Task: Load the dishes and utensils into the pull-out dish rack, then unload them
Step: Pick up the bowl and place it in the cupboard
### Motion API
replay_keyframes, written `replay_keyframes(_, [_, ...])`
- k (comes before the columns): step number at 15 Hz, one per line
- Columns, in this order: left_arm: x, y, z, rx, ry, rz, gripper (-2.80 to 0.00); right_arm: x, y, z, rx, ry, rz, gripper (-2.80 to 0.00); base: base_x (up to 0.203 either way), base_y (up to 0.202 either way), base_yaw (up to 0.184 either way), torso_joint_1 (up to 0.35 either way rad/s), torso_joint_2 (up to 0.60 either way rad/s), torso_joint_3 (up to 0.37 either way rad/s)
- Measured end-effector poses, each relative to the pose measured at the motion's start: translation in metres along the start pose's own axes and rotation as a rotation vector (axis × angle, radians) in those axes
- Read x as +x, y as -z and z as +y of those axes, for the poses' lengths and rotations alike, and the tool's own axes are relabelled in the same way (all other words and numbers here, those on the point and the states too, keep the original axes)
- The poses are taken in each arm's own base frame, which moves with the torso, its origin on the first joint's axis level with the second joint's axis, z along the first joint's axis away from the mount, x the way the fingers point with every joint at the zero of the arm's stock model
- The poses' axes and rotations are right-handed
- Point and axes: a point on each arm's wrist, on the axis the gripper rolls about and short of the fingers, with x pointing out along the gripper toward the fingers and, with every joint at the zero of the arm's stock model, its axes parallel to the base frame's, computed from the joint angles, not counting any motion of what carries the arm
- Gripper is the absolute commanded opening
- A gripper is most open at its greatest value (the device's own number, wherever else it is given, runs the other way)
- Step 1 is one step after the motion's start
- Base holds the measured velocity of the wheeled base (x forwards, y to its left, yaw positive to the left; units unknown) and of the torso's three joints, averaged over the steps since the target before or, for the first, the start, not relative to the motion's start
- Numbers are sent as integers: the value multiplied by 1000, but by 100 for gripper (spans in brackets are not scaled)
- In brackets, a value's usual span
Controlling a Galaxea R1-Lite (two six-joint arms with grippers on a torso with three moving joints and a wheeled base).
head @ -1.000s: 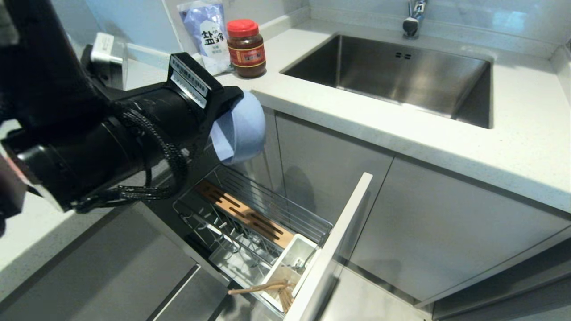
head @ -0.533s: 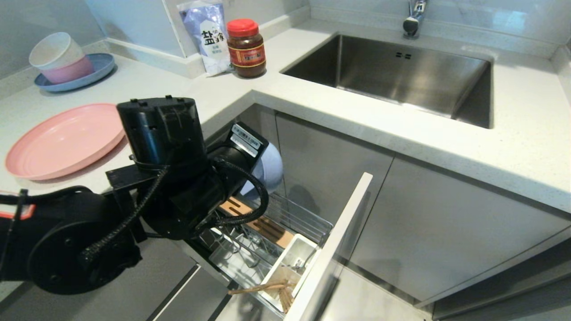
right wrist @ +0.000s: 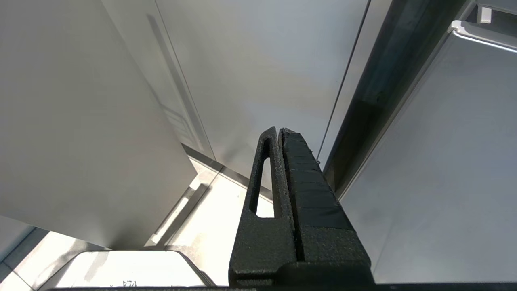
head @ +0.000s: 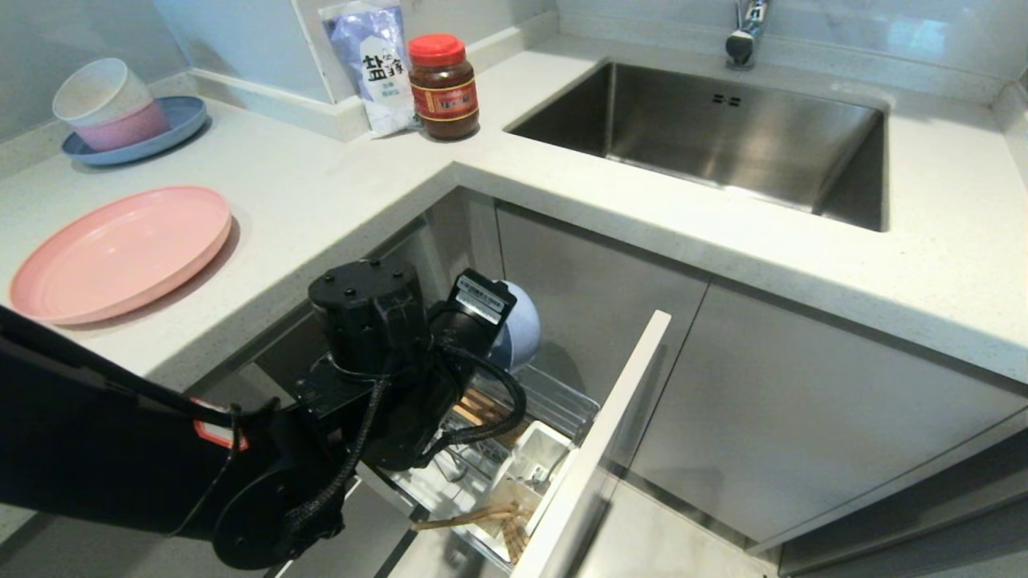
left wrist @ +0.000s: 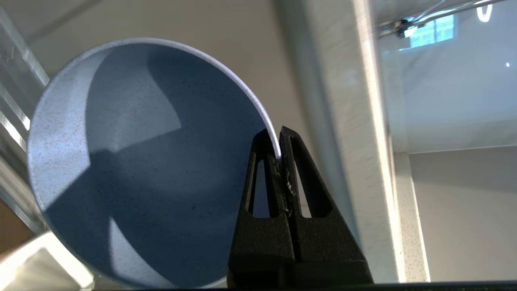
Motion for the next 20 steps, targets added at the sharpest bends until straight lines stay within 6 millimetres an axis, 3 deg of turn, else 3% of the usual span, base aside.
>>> replay_keyframes(8, [22,30,43,-50,14,-4,-280,0,0,0,0,0,0,-280,0,0,0,0,0,0])
replay_keyframes(20, [51,36,100,-85,3,37,-280,0,0,0,0,0,0,-280,0,0,0,0,0,0])
